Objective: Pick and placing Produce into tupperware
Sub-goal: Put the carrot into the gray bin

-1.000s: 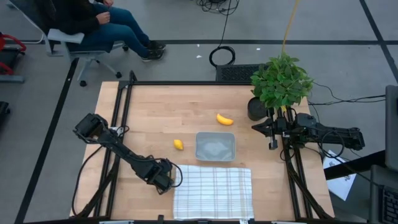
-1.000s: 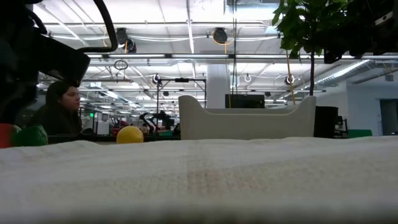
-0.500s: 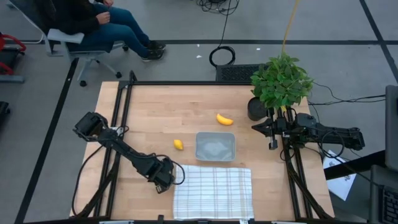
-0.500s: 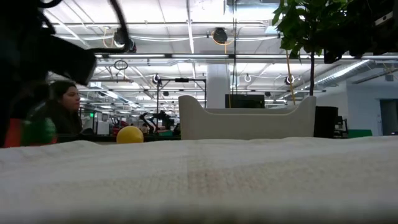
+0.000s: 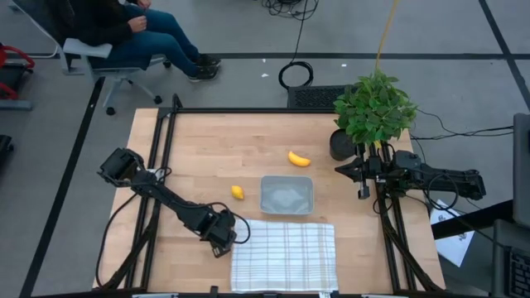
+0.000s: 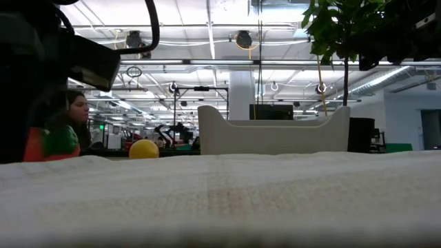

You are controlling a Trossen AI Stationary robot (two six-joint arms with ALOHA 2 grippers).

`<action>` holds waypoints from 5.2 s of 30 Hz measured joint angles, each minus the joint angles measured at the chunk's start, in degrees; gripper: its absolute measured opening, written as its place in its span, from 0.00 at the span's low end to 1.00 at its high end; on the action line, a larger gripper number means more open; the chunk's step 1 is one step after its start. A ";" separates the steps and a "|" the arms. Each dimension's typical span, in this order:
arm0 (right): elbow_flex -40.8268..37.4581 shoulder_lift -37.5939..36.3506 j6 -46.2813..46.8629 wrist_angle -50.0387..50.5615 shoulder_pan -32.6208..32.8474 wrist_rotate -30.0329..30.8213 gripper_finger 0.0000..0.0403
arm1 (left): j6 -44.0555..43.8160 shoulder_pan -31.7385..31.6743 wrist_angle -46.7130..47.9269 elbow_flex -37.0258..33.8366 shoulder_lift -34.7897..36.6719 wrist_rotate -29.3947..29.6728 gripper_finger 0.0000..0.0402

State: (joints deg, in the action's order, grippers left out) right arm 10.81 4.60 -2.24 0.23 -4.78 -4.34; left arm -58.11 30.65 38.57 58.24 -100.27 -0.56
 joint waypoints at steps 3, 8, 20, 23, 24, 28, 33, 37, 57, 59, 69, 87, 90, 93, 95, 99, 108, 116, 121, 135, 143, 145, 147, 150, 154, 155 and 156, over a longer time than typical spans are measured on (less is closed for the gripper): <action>-0.02 0.00 0.02 0.00 -0.02 0.00 0.00 | -0.06 0.00 0.07 0.01 0.00 0.05 0.45; -0.01 -0.02 0.04 0.00 -0.02 0.00 0.00 | -0.74 0.00 0.55 0.04 0.04 0.52 0.42; 0.00 0.00 0.07 0.04 -0.01 0.00 0.00 | -0.79 -0.03 0.18 0.05 0.11 2.44 0.53; -0.01 0.00 0.07 0.04 -0.01 -0.01 0.00 | -0.66 -0.11 0.13 0.07 0.11 3.30 0.58; -0.01 -0.01 0.07 0.04 0.00 0.00 0.00 | -0.66 -0.16 0.13 0.07 0.11 3.49 0.59; 0.00 0.00 0.07 0.07 -0.02 0.00 0.00 | -0.66 -0.24 0.13 0.09 0.11 3.56 0.63; -0.01 0.00 0.07 0.04 -0.02 -0.01 0.00 | -0.01 -0.24 -0.02 0.09 0.11 3.56 0.68; 0.00 0.00 0.07 0.04 -0.02 0.00 0.00 | 2.12 -0.26 -1.04 0.11 0.11 2.92 0.73; 0.00 -0.02 0.72 0.07 -0.02 0.00 0.00 | 12.18 -0.73 1.88 -0.31 0.09 6.48 0.81; 0.00 0.00 0.70 0.07 -0.01 -0.01 0.00 | 11.65 -1.34 1.46 -1.48 0.09 5.51 0.81; -0.01 -0.01 0.66 0.07 -0.01 -0.01 0.00 | 9.91 -1.99 -2.54 -5.03 0.37 4.12 0.81; -0.02 0.00 0.64 0.07 0.00 0.00 0.00 | 8.10 -2.05 -2.16 -5.18 0.22 4.27 0.46; -0.02 0.00 0.85 0.07 0.00 0.00 0.00 | 8.09 -2.03 -1.96 -5.16 0.24 4.28 0.41; -0.02 -0.01 0.87 0.07 -0.01 -0.01 0.00 | 8.26 -2.03 -1.67 -5.16 0.28 4.26 0.40; -0.02 -0.01 0.88 0.07 0.00 0.00 0.00 | 8.50 -2.03 -1.37 -5.21 0.79 4.19 0.40; -0.02 0.00 0.90 0.07 -0.01 0.00 0.00 | 8.61 -2.38 -1.28 -5.36 2.63 3.77 0.44; -0.02 -0.01 0.92 0.07 -0.01 -0.01 0.00 | 12.70 -3.82 2.81 -5.49 5.95 2.29 0.41; -0.02 -0.02 0.96 0.06 -0.01 -0.02 0.00 | 19.47 -6.66 3.39 -5.42 6.07 2.99 0.44; -0.04 -0.02 1.14 0.04 0.00 -0.22 0.00 | 23.46 -9.12 3.25 -5.37 6.56 3.33 0.42; -0.07 -0.02 1.15 -0.46 -0.01 -0.24 0.00 | 33.97 -14.34 5.20 4.84 8.24 5.89 0.44; -0.07 -0.02 1.44 -0.48 0.00 -0.26 0.00 | 42.63 -15.37 4.86 13.96 8.24 7.75 0.45; -0.07 -0.02 1.77 -0.46 -0.01 -0.26 0.00 | 44.44 -15.37 4.85 16.26 8.31 8.65 0.45; -0.07 -0.02 1.79 -0.70 -0.02 -0.27 0.00 | 45.87 -15.37 4.66 18.05 8.31 9.25 0.45; -0.07 -0.02 1.81 -1.22 -0.02 -0.26 0.00 | 47.78 -15.42 3.87 19.77 8.31 10.55 0.45; -0.07 -0.02 1.79 -1.27 0.00 -0.26 0.00 | 49.15 -16.21 -0.85 19.99 8.31 10.95 0.45; -0.07 -0.02 1.80 -1.29 0.00 -0.28 0.00 | 49.18 -16.50 -1.99 19.98 8.31 10.95 0.45; -0.07 -0.02 1.82 -1.29 0.00 -0.26 0.00 | 49.19 -16.71 -2.96 19.98 8.31 10.94 0.45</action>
State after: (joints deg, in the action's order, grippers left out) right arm 10.74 4.58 -0.42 -1.06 -4.78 -4.60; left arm -8.91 13.94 35.60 78.22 -91.96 10.38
